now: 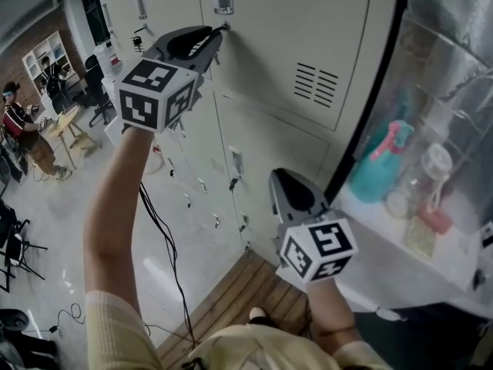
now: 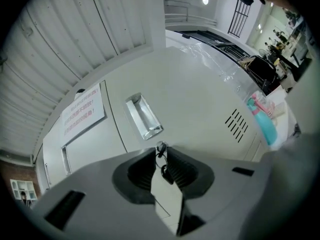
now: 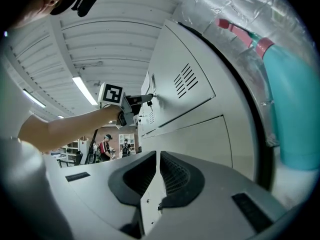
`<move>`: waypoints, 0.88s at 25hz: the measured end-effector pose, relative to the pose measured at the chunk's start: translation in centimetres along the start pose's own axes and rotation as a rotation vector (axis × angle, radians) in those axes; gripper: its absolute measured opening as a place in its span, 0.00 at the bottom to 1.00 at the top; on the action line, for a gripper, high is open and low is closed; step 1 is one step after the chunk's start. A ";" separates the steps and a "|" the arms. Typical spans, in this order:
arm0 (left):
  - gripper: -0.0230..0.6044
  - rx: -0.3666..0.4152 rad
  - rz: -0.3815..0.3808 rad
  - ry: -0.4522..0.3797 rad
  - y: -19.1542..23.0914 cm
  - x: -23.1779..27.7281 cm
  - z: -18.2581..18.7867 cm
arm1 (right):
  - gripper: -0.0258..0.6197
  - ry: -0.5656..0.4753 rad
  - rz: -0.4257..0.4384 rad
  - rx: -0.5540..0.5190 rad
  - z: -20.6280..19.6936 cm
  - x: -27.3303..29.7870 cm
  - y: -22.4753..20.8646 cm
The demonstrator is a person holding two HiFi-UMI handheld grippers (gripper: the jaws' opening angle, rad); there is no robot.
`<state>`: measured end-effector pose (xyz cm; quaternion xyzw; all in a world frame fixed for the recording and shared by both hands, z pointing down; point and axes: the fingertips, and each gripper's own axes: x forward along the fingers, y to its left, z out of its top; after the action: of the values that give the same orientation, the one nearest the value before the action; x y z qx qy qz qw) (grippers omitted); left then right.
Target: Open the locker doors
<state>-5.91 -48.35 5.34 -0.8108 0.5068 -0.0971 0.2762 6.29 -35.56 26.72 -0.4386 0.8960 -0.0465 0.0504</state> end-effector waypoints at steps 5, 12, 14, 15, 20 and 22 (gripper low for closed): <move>0.15 -0.009 -0.009 -0.015 -0.1 -1.8 0.5 | 0.05 0.004 -0.004 0.028 -0.1 -1.1 1.4; 0.15 0.023 0.004 -0.019 -0.6 -5.2 1.5 | 0.05 0.014 -0.027 0.002 -0.3 -2.7 3.7; 0.15 0.059 0.009 -0.003 -1.0 -6.3 1.7 | 0.05 0.012 -0.024 -0.015 -0.2 -3.1 4.5; 0.15 0.079 0.013 0.008 -1.2 -6.8 1.8 | 0.05 0.013 -0.027 -0.017 -0.2 -3.2 4.9; 0.15 0.153 0.039 0.003 -1.9 -8.7 3.0 | 0.05 0.017 -0.049 -0.034 -0.1 -4.2 6.4; 0.15 0.172 0.045 0.003 -2.3 -9.6 3.5 | 0.05 0.015 -0.051 -0.039 0.0 -4.7 7.2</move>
<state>-7.10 -37.99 4.89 -0.7724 0.5152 -0.1351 0.3460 3.56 -27.42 26.02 -0.4621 0.8856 -0.0336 0.0338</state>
